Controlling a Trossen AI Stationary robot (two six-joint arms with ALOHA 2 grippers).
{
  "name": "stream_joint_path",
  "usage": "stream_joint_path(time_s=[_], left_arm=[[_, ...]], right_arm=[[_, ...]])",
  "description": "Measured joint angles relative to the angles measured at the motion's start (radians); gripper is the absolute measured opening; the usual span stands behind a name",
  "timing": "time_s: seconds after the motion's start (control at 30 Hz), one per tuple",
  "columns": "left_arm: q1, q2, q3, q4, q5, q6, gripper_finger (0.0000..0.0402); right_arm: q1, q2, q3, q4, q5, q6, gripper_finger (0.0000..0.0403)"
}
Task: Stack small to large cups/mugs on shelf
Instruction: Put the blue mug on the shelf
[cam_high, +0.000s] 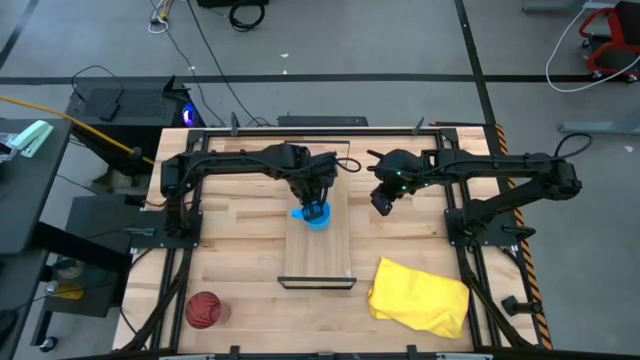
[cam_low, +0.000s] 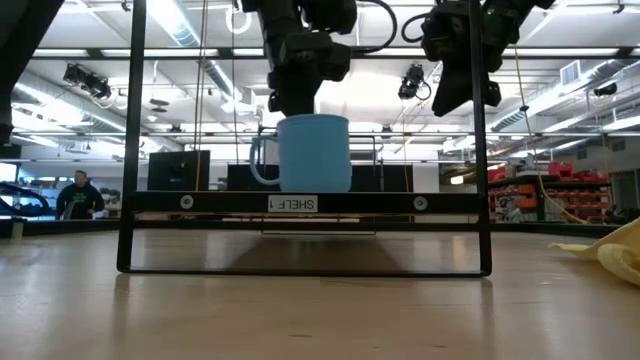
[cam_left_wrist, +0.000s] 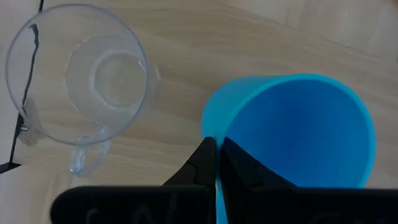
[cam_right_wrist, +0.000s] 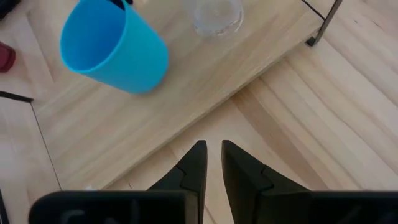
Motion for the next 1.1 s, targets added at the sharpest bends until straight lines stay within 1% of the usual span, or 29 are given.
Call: stream_joint_path(time_s=[0.4,0.6,0.93,1.1], left_arm=[[-0.001,0.02,0.0,-0.024,0.001,0.008,0.0011],[-0.001,0.021,0.0,-0.019,-0.006,0.008,0.0033],[0.0,0.023,-0.001,-0.004,-0.005,0.008,0.0054],[0.0,0.023,-0.001,-0.001,-0.005,0.005,0.0074]], right_arm=[[0.0,0.0,0.0,0.017,0.0,0.015,0.0056],[0.0,0.0,0.0,0.018,0.0,0.016,0.0056],[0.0,0.0,0.0,0.018,0.0,0.017,0.0056],[0.0,0.0,0.0,0.018,0.0,0.017,0.0056]])
